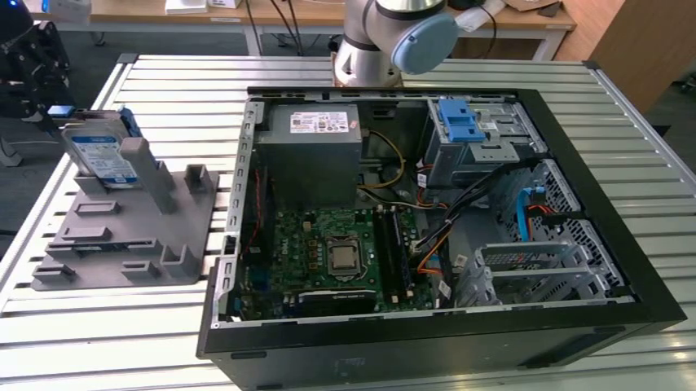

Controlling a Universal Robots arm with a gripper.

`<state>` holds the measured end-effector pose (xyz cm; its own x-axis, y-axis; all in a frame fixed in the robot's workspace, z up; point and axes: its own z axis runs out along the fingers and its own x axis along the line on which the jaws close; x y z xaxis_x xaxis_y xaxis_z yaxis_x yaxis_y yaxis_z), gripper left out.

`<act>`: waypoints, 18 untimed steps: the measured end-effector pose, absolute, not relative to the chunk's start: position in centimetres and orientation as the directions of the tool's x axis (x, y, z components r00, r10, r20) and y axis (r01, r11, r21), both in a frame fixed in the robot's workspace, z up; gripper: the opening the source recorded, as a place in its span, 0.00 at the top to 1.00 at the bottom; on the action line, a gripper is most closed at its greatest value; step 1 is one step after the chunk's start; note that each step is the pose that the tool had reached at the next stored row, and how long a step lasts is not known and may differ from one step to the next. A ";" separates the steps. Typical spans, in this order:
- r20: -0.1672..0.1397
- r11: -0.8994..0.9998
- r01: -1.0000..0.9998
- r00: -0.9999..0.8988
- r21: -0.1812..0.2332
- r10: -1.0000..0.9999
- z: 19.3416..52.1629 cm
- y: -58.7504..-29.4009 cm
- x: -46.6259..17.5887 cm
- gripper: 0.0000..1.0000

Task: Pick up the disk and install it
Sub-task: 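Pick up the disk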

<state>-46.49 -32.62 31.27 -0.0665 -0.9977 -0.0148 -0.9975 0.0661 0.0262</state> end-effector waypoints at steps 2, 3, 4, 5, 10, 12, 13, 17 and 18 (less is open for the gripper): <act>-0.015 0.066 -0.997 -0.066 0.026 -0.998 31.0 -32.6 -46.5 0.43; -0.015 0.066 -0.997 -0.066 0.026 -0.998 30.8 -32.6 -46.5 0.43; -0.015 0.066 -0.997 -0.066 0.026 -0.998 30.7 -32.6 -46.5 0.49; -0.015 0.066 -0.997 -0.066 0.026 -0.998 30.6 -32.6 -46.5 0.49; -0.015 0.066 -0.997 -0.066 0.026 -0.998 30.5 -32.6 -46.5 0.49; -0.015 0.066 -0.997 -0.066 0.026 -0.998 30.5 -32.6 -46.5 0.49; -0.015 0.066 -0.997 -0.066 0.026 -0.998 30.5 -32.6 -46.5 0.49; -0.015 0.066 -0.997 -0.067 0.026 -0.998 30.5 -32.7 -46.5 0.49; -0.015 0.066 -0.997 -0.067 0.026 -0.998 30.4 -32.7 -46.5 0.49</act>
<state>-46.49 -32.75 30.44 -0.0666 -0.9977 -0.0147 -0.9975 0.0662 0.0263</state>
